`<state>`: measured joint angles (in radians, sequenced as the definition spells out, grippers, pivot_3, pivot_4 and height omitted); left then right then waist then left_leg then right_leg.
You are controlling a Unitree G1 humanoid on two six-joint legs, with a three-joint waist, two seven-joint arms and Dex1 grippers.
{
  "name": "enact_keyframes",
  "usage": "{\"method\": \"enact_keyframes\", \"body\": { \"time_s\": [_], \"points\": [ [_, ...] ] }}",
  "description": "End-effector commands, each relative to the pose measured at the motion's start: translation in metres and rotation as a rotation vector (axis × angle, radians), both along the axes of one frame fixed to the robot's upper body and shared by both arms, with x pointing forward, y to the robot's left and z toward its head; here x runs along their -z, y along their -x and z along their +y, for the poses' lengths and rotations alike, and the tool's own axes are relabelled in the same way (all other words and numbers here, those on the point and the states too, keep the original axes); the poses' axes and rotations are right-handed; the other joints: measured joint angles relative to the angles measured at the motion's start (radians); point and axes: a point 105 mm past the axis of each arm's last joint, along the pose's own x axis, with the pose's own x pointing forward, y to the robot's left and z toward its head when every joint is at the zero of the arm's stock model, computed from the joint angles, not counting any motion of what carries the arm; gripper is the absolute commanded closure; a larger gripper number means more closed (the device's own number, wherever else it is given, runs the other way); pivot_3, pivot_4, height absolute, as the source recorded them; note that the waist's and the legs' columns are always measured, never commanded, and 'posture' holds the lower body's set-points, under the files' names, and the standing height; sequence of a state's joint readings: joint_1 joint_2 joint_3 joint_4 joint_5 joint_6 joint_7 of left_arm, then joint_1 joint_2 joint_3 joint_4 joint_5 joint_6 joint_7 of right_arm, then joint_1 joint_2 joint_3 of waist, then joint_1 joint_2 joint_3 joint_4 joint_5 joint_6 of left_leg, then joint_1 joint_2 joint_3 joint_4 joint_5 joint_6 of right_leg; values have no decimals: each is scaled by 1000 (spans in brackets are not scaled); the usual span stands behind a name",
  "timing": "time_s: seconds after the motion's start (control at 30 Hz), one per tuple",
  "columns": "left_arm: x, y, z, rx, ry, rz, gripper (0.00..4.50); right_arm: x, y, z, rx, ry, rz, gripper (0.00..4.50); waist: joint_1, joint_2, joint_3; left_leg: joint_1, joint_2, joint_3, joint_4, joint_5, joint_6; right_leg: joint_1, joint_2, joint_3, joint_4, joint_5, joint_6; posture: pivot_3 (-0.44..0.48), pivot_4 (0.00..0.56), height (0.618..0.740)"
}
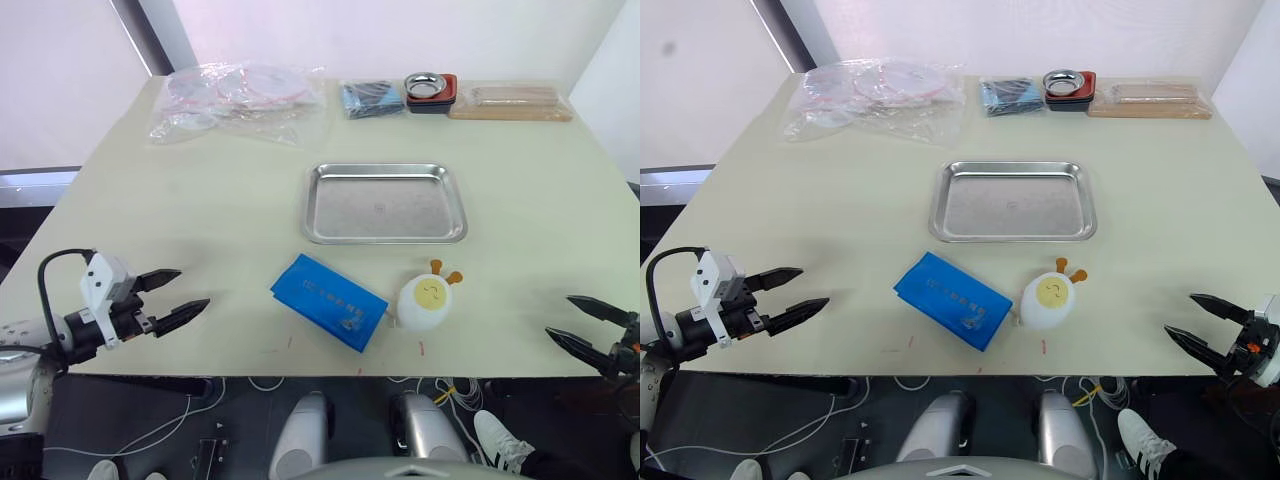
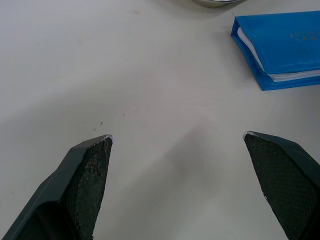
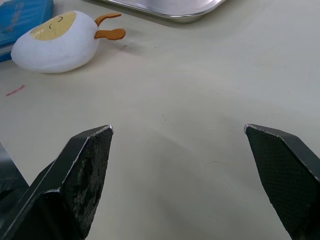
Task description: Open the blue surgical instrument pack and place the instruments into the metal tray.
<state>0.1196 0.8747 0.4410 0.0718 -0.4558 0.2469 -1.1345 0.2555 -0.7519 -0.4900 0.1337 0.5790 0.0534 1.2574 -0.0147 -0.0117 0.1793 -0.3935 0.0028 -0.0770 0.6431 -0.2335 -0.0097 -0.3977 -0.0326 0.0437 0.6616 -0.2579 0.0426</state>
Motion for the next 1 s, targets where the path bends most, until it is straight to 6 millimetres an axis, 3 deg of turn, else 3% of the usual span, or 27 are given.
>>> {"method": "enact_keyframes", "body": {
  "time_s": [0.03,0.6,0.87,0.93,1.0],
  "points": [
    [-10,-1,4,8,-29,-27,0,-8,-1,-3,-1,15,-37,89,0,0,0,0,0,0,0,0,0,0,0,0,0,0,0,0,150,740],
    [-11,-2,3,52,18,-3,0,-14,-4,15,-70,9,-15,89,0,0,0,0,0,0,0,0,0,0,0,0,1,1,1,0,150,740],
    [-10,-22,-11,131,18,-36,0,-28,-6,70,-211,0,-58,89,1,0,0,0,0,0,0,0,0,0,1,0,1,2,3,0,150,740],
    [-10,-27,-18,154,29,-47,556,-28,-3,83,-261,-4,-54,0,1,0,0,0,0,0,0,0,0,0,1,-1,1,2,3,0,150,740],
    [-9,-32,-23,174,37,-50,1225,-31,-2,96,-306,-24,-61,521,1,0,0,0,0,0,0,0,0,0,1,-1,0,3,2,0,150,740]
  ]
}}
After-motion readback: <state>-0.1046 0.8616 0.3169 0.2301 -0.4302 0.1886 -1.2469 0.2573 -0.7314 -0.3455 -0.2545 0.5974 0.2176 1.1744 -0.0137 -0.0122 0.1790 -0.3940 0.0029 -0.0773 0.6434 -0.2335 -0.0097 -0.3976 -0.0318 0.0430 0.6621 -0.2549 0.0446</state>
